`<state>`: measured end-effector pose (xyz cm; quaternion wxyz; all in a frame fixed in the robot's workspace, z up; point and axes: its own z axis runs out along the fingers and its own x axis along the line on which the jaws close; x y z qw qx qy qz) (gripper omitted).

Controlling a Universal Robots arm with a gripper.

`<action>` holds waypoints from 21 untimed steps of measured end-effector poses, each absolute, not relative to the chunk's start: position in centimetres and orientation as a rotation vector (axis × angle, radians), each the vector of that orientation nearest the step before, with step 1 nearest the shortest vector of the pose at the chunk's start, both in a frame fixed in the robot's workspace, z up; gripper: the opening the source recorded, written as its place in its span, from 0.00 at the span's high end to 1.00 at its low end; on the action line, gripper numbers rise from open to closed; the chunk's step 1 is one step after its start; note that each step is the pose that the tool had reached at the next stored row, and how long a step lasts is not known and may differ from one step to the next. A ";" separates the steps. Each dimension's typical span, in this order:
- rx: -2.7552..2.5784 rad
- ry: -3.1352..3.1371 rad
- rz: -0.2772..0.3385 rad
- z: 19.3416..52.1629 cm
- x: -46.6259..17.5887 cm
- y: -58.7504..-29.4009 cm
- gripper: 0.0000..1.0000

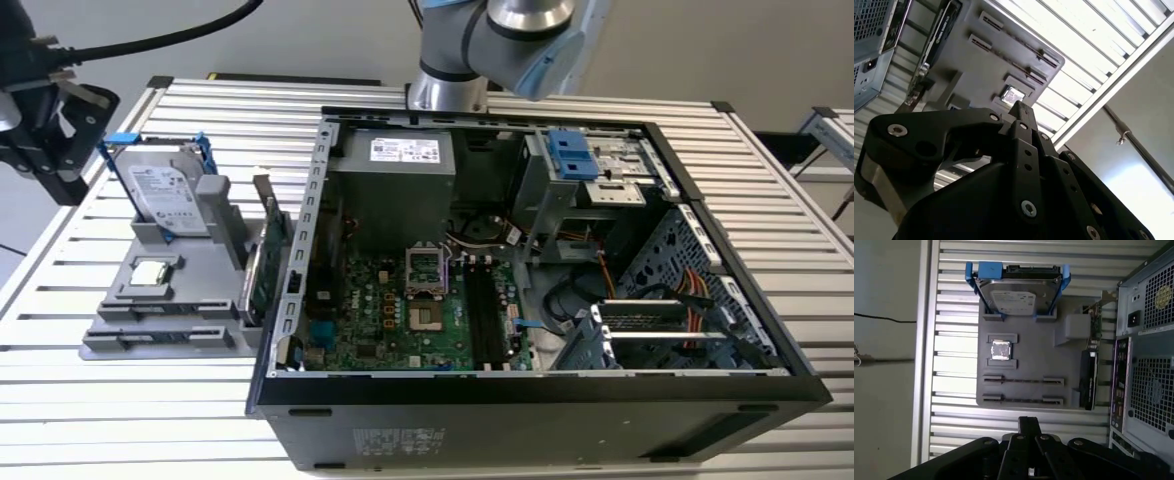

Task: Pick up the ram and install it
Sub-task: 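Reach for the ram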

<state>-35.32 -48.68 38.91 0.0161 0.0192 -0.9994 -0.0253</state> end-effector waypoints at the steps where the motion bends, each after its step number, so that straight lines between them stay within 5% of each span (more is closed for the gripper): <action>1: 0.060 -3.107 -0.079 38.9 -35.3 -48.8 1.00; 21: 0.059 -3.105 -0.079 38.9 -35.3 -49.5 1.00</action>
